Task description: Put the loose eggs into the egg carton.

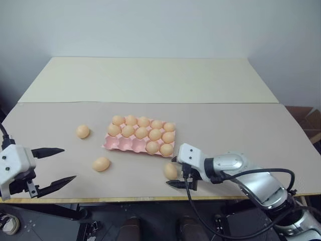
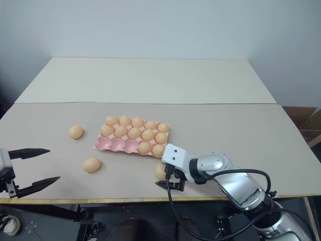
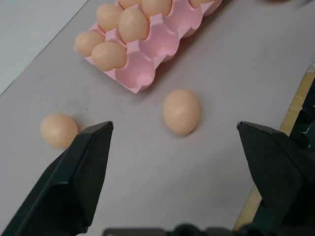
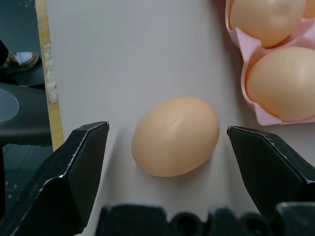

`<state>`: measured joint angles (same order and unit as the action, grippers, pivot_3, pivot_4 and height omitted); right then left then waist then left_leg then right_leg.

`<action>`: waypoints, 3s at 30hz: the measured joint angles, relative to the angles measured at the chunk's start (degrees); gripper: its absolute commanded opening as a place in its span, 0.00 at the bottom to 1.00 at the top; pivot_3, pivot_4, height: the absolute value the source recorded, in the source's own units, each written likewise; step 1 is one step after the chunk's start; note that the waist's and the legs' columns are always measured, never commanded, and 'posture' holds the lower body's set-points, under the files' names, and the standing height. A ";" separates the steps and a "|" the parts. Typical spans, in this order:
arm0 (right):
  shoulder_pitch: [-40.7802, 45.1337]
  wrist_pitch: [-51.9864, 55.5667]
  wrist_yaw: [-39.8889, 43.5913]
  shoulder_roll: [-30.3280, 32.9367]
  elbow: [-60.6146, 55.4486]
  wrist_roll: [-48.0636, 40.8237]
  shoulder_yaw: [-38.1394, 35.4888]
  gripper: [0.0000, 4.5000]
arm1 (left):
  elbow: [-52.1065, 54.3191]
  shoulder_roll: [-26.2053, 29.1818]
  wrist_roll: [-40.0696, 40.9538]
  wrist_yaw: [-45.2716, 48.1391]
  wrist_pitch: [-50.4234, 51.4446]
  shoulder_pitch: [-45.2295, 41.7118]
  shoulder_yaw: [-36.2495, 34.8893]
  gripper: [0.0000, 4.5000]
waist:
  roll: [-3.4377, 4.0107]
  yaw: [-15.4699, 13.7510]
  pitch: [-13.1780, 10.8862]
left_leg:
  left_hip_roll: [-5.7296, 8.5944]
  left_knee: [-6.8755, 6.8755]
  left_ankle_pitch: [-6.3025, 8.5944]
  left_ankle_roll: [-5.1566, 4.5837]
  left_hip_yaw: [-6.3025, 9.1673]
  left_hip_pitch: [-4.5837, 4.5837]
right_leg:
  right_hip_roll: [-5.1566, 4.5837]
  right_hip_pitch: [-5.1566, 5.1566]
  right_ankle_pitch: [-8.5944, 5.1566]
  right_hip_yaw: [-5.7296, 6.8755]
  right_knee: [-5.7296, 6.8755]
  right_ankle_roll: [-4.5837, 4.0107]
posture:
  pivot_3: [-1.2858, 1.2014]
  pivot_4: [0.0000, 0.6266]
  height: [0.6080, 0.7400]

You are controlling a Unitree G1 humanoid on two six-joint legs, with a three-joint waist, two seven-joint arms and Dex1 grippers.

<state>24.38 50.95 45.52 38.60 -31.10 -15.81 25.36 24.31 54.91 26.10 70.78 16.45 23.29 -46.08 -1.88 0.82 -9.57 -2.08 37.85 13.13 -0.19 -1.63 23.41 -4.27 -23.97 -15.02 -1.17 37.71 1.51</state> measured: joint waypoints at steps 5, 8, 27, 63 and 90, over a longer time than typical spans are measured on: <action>-0.61 -0.25 -0.65 -0.03 0.11 1.17 0.77 0.50 | -0.04 0.04 -0.01 0.05 0.01 -0.32 0.00 0.97 | 0.00 -0.01 0.00 | 0.00 0.00 0.00 0.00 0.00 0.00 | -0.01 0.01 0.00 0.00 0.00 0.00 | 0.52 0.24 1.00; -0.64 -0.24 -0.57 0.11 0.03 1.07 0.58 0.47 | -0.03 0.03 -0.01 0.06 0.01 -0.20 0.00 0.97 | 0.00 -0.01 0.00 | 0.00 0.00 0.00 0.00 0.00 -0.01 | 0.00 0.01 0.00 0.00 0.01 0.00 | 0.52 0.24 1.00; 16.85 -15.03 -5.61 -18.22 14.03 8.25 3.44 0.47 | 0.23 -0.74 0.00 -0.33 0.02 1.29 -0.30 0.97 | -0.05 0.57 0.03 | -0.06 0.00 0.00 0.00 -0.03 -0.04 | 0.06 -0.08 0.00 -0.04 0.19 -0.01 | 0.52 0.24 1.00; 13.61 -20.96 6.47 -12.99 13.64 11.48 -3.34 0.99 | 1.87 -2.39 -0.31 -0.87 0.05 2.58 -1.12 0.97 | -0.07 0.83 0.04 | -0.04 0.00 0.00 0.00 0.17 -0.04 | -0.02 -0.03 0.00 0.01 0.13 -0.02 | 0.52 0.24 1.00; 4.35 -11.58 17.32 10.43 0.33 -3.51 -12.75 0.99 | 2.22 -13.57 -3.40 -11.55 -3.81 1.73 7.04 0.97 | -0.14 -0.21 0.09 | -0.01 0.00 0.00 0.00 0.03 -0.09 | -0.02 0.08 -0.02 0.00 0.02 -0.05 | 0.52 0.24 1.00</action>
<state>28.74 39.37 62.84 49.04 -30.77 -19.32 12.61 26.53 41.33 22.70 59.23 12.64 25.02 -39.04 -2.02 0.62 -9.48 -2.09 37.84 13.13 -0.19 -1.60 23.32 -4.29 -23.89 -15.03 -1.18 37.73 1.47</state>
